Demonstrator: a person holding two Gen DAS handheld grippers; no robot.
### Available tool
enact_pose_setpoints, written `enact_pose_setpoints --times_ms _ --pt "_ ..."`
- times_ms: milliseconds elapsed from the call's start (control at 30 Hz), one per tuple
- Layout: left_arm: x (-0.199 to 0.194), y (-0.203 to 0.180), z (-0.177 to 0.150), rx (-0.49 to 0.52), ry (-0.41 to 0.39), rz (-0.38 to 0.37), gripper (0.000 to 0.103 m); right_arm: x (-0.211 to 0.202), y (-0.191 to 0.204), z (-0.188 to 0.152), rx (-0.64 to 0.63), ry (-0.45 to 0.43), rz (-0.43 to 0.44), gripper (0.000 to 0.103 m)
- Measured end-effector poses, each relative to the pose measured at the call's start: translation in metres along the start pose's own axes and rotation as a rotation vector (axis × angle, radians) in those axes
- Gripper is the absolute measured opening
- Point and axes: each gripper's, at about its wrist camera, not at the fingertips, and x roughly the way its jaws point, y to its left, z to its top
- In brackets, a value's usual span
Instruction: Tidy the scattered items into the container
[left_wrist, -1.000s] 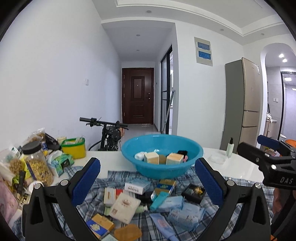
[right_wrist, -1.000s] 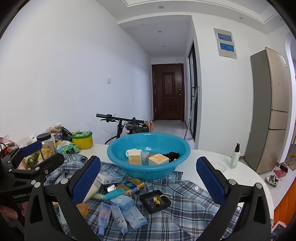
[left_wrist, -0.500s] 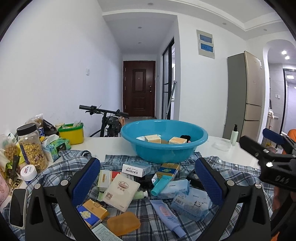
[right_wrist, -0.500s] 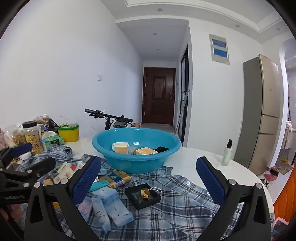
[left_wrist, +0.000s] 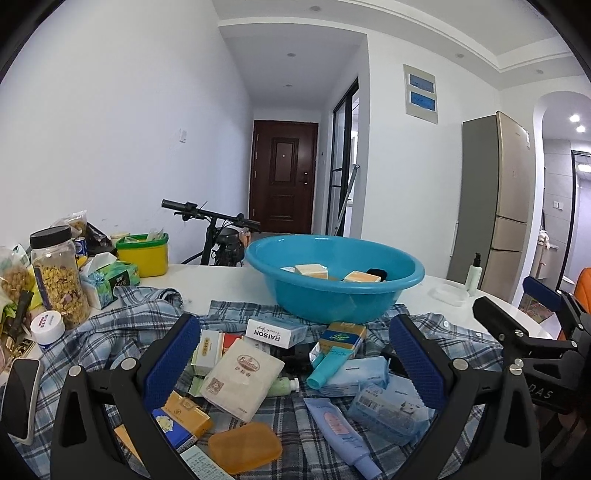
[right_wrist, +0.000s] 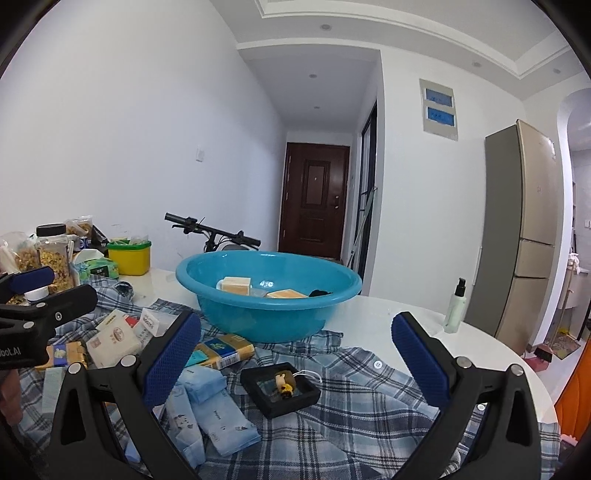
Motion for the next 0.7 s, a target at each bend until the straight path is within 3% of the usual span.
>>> enact_pose_setpoints --times_ms 267,700 --pt "0.000 -0.007 -0.005 0.045 -0.052 0.034 0.103 0.006 -0.006 -0.005 0.018 0.020 0.001 0.103" --pt "0.009 -0.006 -0.014 0.028 -0.026 0.032 0.103 0.011 -0.007 -0.012 0.069 0.094 0.060 0.103"
